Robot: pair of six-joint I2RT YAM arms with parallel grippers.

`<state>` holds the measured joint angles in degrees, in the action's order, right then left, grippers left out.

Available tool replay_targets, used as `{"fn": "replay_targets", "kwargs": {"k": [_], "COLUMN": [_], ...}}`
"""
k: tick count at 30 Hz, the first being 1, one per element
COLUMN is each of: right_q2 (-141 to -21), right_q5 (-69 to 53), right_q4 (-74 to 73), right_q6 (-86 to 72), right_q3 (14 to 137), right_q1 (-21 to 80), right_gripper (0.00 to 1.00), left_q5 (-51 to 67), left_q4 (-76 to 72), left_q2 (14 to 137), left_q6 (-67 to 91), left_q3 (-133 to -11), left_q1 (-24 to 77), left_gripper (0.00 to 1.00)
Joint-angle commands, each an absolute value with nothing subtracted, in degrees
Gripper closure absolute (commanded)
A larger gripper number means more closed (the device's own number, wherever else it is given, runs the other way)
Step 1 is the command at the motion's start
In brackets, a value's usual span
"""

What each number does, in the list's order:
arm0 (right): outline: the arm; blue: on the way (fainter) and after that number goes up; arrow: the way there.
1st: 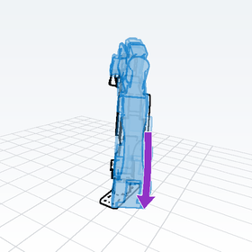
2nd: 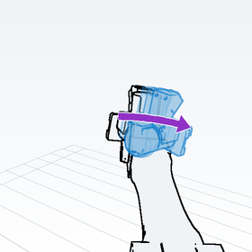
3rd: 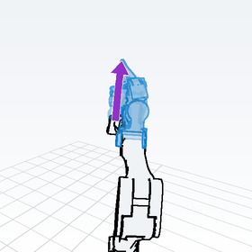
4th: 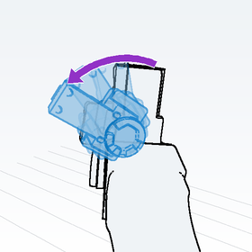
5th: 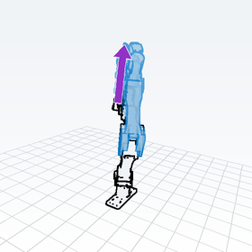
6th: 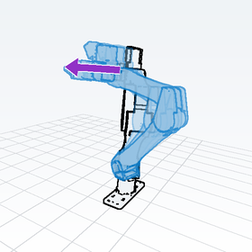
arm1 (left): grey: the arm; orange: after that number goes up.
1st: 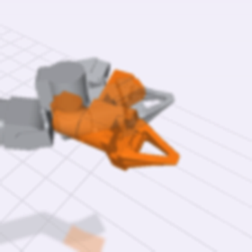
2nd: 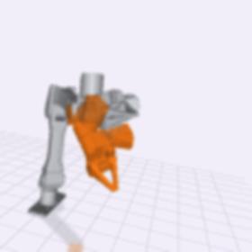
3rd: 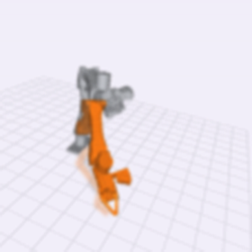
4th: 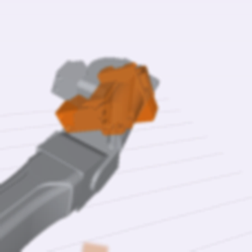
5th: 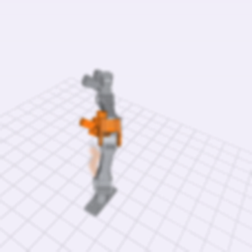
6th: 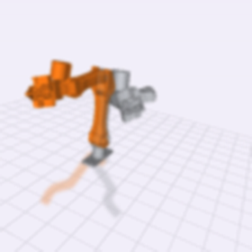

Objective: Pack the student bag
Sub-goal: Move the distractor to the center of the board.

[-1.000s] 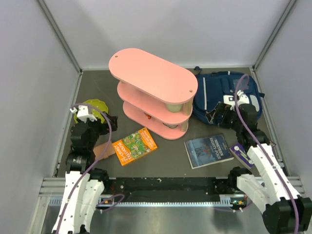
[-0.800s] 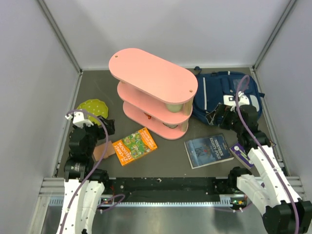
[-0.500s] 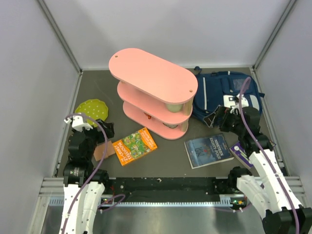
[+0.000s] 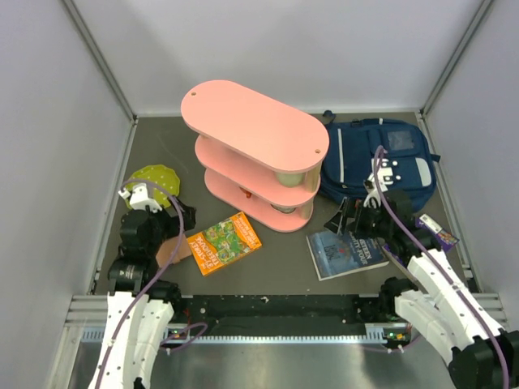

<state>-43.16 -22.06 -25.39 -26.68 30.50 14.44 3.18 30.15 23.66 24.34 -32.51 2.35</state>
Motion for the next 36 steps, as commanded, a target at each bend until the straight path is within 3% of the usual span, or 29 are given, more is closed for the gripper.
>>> {"fn": "replay_targets", "kwargs": {"k": [1,7,12,19,26,32,36], "right_q2": [-41.31,-40.70,-39.29,-47.62,-58.51,-65.47,-72.31], "right_q5": [-19.52,-11.61,-12.83,-11.52,-7.91,-5.71,-4.49], "right_q4": [-24.87,-21.38,-2.08,17.89,25.39,31.27,35.32], "right_q6": [-27.16,-30.40,-35.24,-34.55,-32.43,-33.66,-35.68], "right_q3": [30.15,26.91,16.72,11.78,14.23,14.59,15.82], "right_q1": [17.83,29.70,31.90,34.01,36.21,36.74,37.09], "right_gripper": [0.01,0.01,0.05,0.09,0.13,0.30,0.35], "left_q5": [5.71,6.68,6.59,5.80,5.36,5.62,5.54], "left_q4": [29.00,28.48,28.65,28.74,28.74,28.74,28.74], "left_q2": [25.31,26.01,26.02,26.10,26.37,26.72,26.98], "left_q6": [24.08,24.08,24.00,24.08,24.17,24.17,24.26], "left_q3": [-34.10,-33.84,-33.93,-33.84,-33.75,-33.84,-33.84], "left_q1": [2.81,2.90,3.08,3.16,3.25,3.25,3.34], "left_gripper": [0.01,0.01,0.01,0.01,0.01,0.01,0.01]}}
